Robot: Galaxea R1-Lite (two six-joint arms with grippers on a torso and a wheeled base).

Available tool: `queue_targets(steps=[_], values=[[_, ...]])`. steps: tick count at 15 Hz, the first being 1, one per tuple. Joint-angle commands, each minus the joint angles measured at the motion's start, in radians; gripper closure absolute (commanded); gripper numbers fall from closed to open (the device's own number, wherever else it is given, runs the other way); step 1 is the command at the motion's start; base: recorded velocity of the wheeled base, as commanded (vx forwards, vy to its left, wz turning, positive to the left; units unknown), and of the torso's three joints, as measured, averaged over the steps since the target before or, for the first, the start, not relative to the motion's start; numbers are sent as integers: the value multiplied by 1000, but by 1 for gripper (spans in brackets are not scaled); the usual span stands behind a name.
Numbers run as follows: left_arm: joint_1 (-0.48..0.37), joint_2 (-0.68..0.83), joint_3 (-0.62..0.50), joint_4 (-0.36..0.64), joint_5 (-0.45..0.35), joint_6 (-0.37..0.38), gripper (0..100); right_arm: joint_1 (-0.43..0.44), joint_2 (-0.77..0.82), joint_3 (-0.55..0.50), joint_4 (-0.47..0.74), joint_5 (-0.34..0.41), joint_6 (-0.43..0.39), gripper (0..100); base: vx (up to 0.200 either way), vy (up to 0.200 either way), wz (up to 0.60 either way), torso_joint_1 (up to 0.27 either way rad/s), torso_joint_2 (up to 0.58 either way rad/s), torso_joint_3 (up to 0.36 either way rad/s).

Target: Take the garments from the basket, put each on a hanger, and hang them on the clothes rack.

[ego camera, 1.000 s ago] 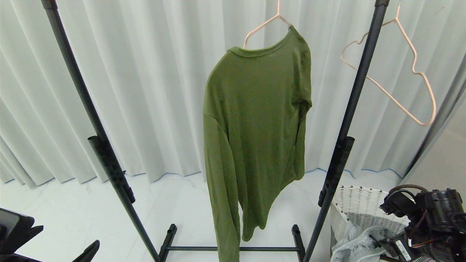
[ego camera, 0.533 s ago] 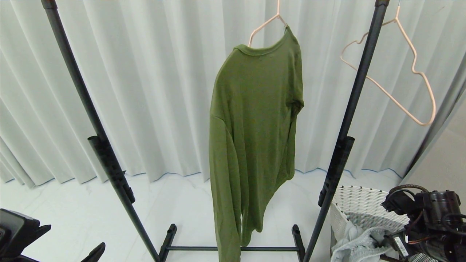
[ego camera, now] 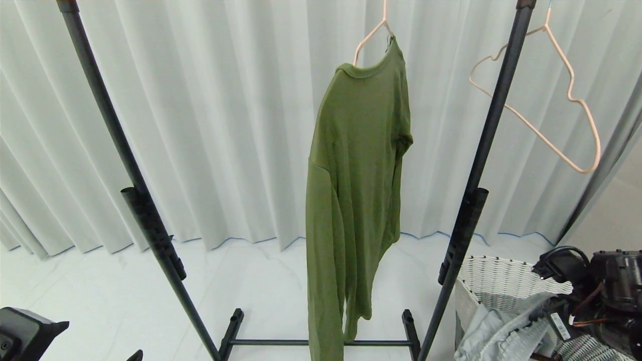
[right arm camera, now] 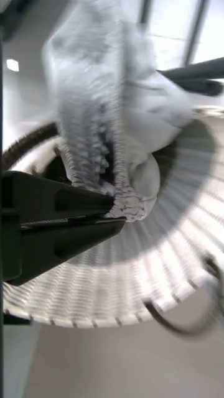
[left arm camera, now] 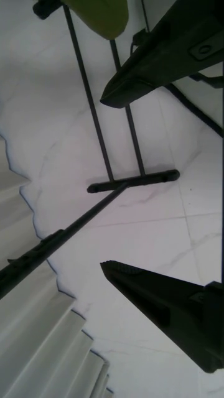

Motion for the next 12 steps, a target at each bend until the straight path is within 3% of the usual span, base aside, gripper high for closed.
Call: queue_targets(steps=[1,4,7,12], values=[[1,-7,-4,-1,0,1,0,16,-149,-79,78,1,-7,100,0,0,0,0,0,0],[2,-4,-5,-1,0,-4,0,96,-353,-195,365,4,-6,100,-133,0,0,3,3,2],[7,-2,-7,-1,0,-13,0,202,-518,-185,553,6,-4,100,-200,0,0,4,1,-1],[21,13,-27,-1,0,-68,0,300,-639,-179,608,4,-7,100,-200,0,0,2,5,5]])
